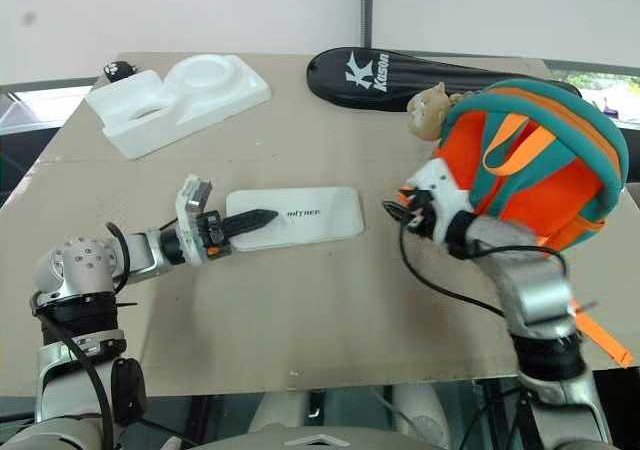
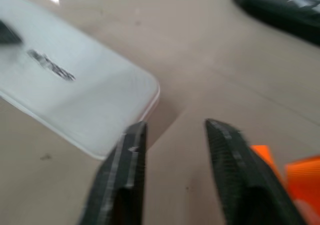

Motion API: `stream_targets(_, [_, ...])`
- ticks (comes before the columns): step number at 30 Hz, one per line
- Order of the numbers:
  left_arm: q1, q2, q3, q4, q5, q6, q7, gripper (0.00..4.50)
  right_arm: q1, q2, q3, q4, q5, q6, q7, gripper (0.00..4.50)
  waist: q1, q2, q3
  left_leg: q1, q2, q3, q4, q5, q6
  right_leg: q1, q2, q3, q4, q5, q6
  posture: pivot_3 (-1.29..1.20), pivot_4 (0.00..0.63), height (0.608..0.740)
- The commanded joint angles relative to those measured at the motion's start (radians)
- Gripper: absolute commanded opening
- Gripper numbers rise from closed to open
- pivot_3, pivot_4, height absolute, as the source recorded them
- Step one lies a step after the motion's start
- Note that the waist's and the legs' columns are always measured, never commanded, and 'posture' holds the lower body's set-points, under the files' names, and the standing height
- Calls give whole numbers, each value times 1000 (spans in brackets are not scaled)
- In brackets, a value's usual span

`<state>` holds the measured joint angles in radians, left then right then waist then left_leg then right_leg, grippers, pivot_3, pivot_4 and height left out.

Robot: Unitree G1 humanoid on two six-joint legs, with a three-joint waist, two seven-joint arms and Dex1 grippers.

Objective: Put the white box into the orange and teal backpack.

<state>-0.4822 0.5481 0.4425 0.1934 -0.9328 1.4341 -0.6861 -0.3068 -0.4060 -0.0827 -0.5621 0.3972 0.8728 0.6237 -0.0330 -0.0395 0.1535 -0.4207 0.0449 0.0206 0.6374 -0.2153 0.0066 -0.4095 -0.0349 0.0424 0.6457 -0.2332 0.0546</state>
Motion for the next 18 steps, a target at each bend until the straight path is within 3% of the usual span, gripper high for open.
stream_targets(1, [-26,-3,57,-31,-47,-2,15,986,37,-6,-178,-222,197,164,-55,3727,0,0,0,0,0,0,0,0,0,0,0,0,0,0,0,0,150,740])
stream_targets(3, [-30,-2,60,-34,-50,-10,16,986,93,-31,-271,-319,294,242,-76,4500,1,0,0,0,0,0,0,0,0,0,0,0,0,0,0,0,150,740])
stream_targets(8, [-18,-9,51,-55,-47,-75,-1,978,238,-43,-519,-458,458,340,-218,4500,18,0,0,-1,-1,1,0,0,0,0,-1,0,-2,0,0,0,150,740])
stream_targets(12, [-27,-53,56,-77,-53,-128,26,978,303,-77,-688,-447,566,353,-325,4500,22,0,0,-2,-1,1,0,0,0,0,-2,0,-3,0,0,0,150,740])
stream_targets(16, [-43,-89,49,-87,-55,-151,56,978,308,-112,-684,-409,520,362,-453,4500,21,0,0,-1,-2,1,1,0,0,0,-1,1,-3,0,-1,0,150,740])
stream_targets(18, [-52,-105,34,-100,-49,-169,68,978,265,-118,-617,-349,443,339,-520,4500,19,-1,0,-1,-2,1,1,0,0,0,-1,1,-3,-2,-3,0,150,740])
